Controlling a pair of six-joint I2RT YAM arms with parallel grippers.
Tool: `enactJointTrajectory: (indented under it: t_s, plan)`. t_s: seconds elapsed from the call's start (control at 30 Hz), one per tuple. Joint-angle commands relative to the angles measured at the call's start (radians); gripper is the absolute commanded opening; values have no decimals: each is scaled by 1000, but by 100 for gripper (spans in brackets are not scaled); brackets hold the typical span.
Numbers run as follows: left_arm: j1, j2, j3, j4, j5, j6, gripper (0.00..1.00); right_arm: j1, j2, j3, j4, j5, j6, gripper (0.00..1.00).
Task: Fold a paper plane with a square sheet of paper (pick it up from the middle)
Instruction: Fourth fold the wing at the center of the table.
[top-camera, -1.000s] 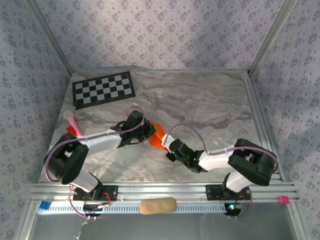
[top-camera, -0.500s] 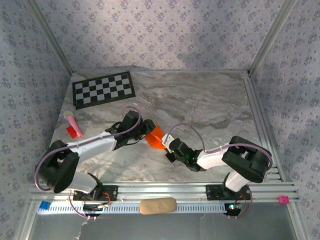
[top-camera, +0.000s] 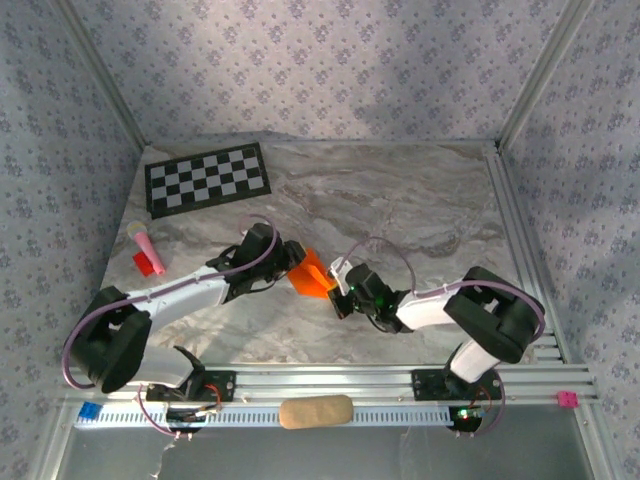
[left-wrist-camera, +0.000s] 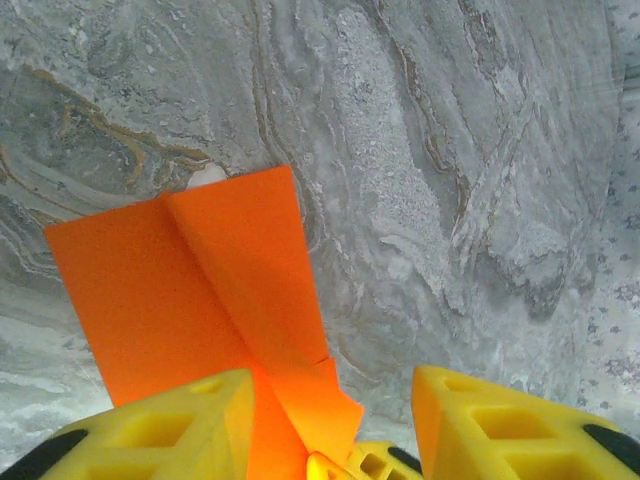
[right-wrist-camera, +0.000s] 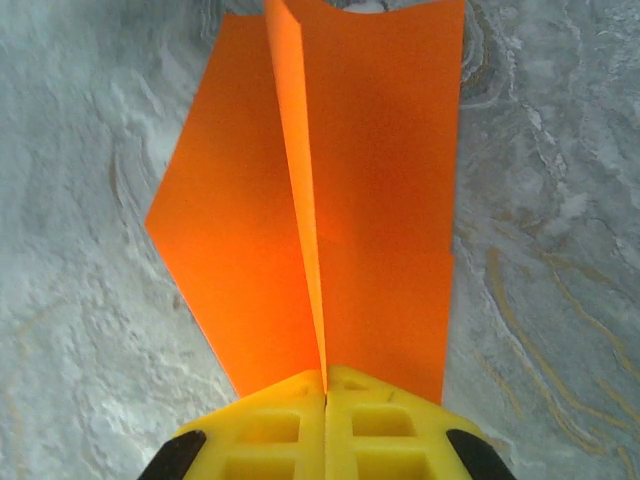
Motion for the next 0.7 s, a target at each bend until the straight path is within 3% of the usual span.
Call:
enactJointTrajectory:
  t_s: [0.0, 0.1, 0.67]
  plan:
    - [7, 2, -10, 2, 17, 8, 43, -57, 13, 55, -44, -204, 142, 4]
    - [10, 16, -11, 20, 32, 7, 41, -87, 29, 79, -65, -273, 172, 4]
    - [24, 37, -29, 39, 54, 3, 35, -135, 123, 150, -108, -395, 285, 3]
